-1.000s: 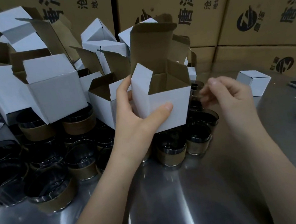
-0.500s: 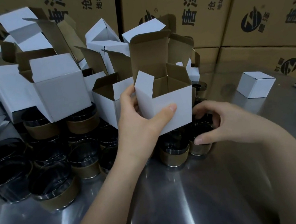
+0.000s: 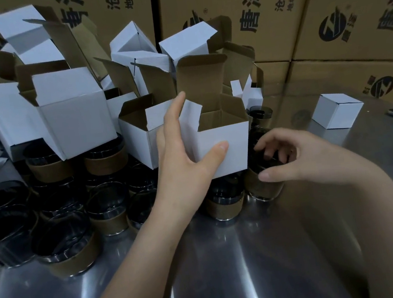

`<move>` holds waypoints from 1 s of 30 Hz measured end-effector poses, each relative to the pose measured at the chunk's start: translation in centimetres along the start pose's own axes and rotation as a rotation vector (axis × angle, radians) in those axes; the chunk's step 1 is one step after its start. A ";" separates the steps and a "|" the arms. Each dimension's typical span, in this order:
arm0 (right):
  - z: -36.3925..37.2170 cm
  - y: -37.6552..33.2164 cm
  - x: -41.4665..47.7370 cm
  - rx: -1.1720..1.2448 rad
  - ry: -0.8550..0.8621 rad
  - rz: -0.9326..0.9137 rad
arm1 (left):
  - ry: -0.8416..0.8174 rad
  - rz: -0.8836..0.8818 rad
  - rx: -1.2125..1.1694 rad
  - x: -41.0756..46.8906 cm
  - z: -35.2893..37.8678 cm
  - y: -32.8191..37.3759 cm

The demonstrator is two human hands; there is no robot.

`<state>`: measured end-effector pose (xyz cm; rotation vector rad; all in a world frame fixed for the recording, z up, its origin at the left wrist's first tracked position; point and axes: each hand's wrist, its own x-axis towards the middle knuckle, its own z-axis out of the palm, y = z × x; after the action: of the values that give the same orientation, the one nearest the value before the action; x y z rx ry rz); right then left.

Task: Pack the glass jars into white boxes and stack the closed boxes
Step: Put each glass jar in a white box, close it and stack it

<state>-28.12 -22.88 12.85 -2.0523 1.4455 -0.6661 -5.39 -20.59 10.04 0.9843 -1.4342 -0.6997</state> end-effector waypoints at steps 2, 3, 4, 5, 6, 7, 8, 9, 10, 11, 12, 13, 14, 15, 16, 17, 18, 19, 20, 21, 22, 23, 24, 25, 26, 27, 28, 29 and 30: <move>-0.3 0.1 -0.2 0.081 -0.001 0.006 | -0.008 0.006 0.011 0.0 0.0 -0.1; -0.5 0.1 -0.3 0.116 0.002 0.005 | -0.010 0.012 0.019 0.0 0.0 -0.2; -0.6 0.1 -0.4 0.157 0.009 0.000 | -0.011 0.018 0.031 0.0 0.0 -0.3; -0.7 0.0 -0.5 0.204 0.016 -0.003 | -0.015 0.022 0.050 0.0 0.0 -0.3; -0.9 -0.1 -0.7 0.246 0.021 -0.008 | -0.022 0.023 0.068 0.0 0.1 -0.3; -1.0 -0.2 -0.8 0.279 0.023 -0.016 | -0.029 0.023 0.076 0.0 0.1 -0.4; -1.2 -0.2 -1.0 0.305 0.021 -0.033 | -0.035 0.023 0.076 0.0 0.1 -0.4; -1.3 -0.3 -1.1 0.336 0.026 -0.061 | -0.037 0.025 0.071 0.0 0.1 -0.5; -1.4 -0.4 -1.3 0.373 0.035 -0.100 | -0.037 0.028 0.071 0.0 0.1 -0.5; -1.5 -0.6 -1.5 0.423 0.045 -0.141 | -0.037 0.029 0.074 0.0 0.1 -0.5; -1.4 -0.8 -1.6 0.474 0.053 -0.183 | -0.038 0.028 0.079 0.0 0.2 -0.5; -1.4 -1.0 -1.7 0.531 0.053 -0.221 | -0.040 0.027 0.082 0.0 0.2 -0.4; -1.2 -1.3 -1.6 0.589 0.049 -0.266 | -0.040 0.026 0.081 0.0 0.2 -0.3; -1.1 -1.8 -1.5 0.651 0.038 -0.319 | -0.038 0.021 0.076 0.0 0.2 -0.2; -0.8 -2.3 -1.3 0.700 0.019 -0.382 | -0.032 0.018 0.067 0.0 0.2 -0.2; -0.7 -2.9 -1.0 0.736 0.004 -0.436 | -0.025 0.018 0.060 0.0 0.2 -0.2; -0.5 -3.5 -0.6 0.761 -0.009 -0.484 | -0.018 0.018 0.057 0.0 0.2 -0.2; -0.4 -4.3 -0.2 0.790 -0.018 -0.517 | -0.013 0.015 0.054 0.0 0.2 -0.2; -0.2 -5.0 0.2 0.826 -0.028 -0.539 | -0.008 0.008 0.049 0.0 0.3 -0.1; -0.2 -5.8 0.6 0.867 -0.040 -0.555 | -0.002 0.004 0.045 -0.1 0.3 0.0; -0.1 -6.6 1.0 0.903 -0.049 -0.569 | 0.007 0.005 0.048 -0.1 0.3 0.1; -0.1 -7.3 1.4 0.927 -0.055 -0.577 | 0.017 0.010 0.059 -0.1 0.3 0.2; -0.1 -7.9 1.7 0.923 -0.058 -0.577 | 0.026 0.016 0.075 -0.1 0.3 0.3; -0.1 -8.4 2.0 0.894 -0.062 -0.573 | 0.031 0.022 0.089 -0.1 0.3 0.3; -0.1 -8.7 2.4 0.847 -0.057 -0.567 | 0.033 0.024 0.098 -0.1 0.3 0.3; -0.1 -9.0 2.6 0.798 -0.041 -0.559 | 0.033 0.023 0.102 -0.1 0.3 0.3; -0.1 -9.1 2.8 0.750 -0.014 -0.551 | 0.034 0.021 0.101 -0.1 0.3 0.2; 0.0 -9.2 2.9 0.709 0.011 -0.542 | 0.035 0.020 0.098 0.0 0.2 0.2; 0.0 -9.3 3.0 0.679 0.035 -0.532 | 0.036 0.022 0.097 0.0 0.2 0.1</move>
<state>-20.91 -23.14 19.39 -1.8452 0.5353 -1.2097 -5.60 -20.54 10.11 1.0500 -1.4568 -0.5983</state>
